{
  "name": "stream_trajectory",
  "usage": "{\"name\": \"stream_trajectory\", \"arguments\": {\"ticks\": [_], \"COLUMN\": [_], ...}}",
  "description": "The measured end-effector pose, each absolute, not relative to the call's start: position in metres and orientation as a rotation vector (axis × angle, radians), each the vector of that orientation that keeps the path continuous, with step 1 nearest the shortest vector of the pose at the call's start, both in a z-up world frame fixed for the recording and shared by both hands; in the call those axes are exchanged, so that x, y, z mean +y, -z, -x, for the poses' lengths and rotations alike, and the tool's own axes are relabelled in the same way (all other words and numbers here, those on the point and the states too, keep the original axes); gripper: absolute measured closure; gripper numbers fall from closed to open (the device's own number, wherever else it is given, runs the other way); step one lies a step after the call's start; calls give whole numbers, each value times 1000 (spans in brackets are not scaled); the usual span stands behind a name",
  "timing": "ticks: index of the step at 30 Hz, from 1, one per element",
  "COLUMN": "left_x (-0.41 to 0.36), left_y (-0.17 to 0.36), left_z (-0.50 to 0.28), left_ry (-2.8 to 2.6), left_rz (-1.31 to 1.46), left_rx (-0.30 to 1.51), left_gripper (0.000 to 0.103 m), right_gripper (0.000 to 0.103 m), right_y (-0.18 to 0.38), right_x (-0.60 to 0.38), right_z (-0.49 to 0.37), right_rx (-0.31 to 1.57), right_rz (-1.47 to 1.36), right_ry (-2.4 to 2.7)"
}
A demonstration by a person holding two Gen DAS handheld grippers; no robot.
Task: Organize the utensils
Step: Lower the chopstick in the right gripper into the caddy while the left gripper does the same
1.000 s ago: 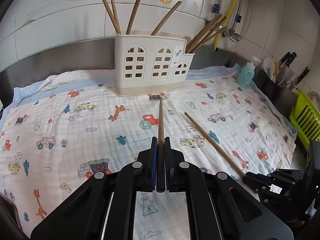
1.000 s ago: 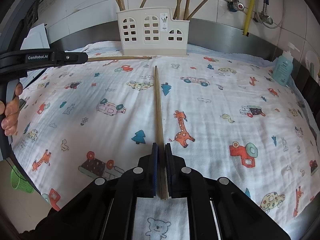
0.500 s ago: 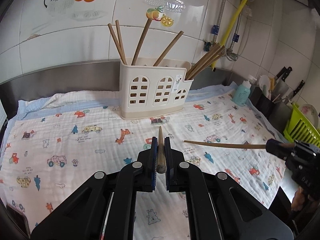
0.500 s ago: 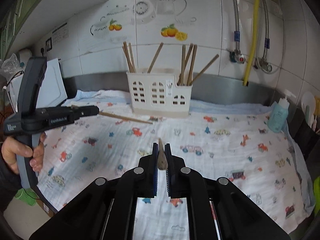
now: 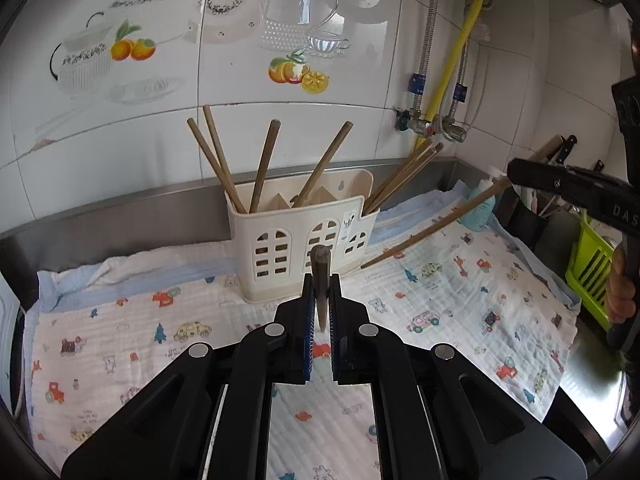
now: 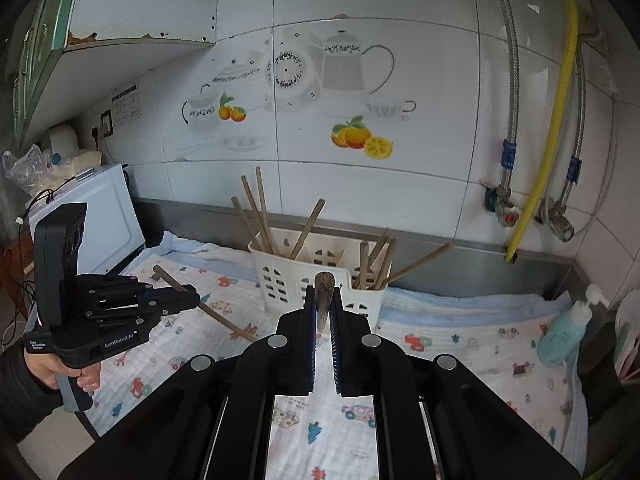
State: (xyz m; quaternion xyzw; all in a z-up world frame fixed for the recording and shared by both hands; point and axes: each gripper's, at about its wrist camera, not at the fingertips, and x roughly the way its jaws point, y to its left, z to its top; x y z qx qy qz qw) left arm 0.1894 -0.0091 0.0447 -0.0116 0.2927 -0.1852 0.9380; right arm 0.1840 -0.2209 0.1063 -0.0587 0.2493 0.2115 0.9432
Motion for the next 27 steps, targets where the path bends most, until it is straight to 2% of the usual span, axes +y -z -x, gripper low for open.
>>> {"name": "stream_trajectory", "arguments": {"ticks": [7, 16, 22, 27], "left_x": [-16, -25, -27, -25], "left_y": [-69, -135, -180, -193], "left_z": [-207, -218, -238, -263], "left_ry": [397, 404, 360, 301], "left_rz": [5, -18, -36, -45], "left_rx": [572, 444, 347, 313], "left_gripper": [98, 98, 98, 98], "right_gripper": [97, 97, 97, 97], "right_y": [-144, -181, -194, -189], "right_x": [-216, -217, -220, -222], "right_z": [-208, -235, -255, -278], "right_rx": [492, 459, 447, 479], "right_rz": [187, 218, 216, 204], "right_ry": [-438, -422, -409, -402]}}
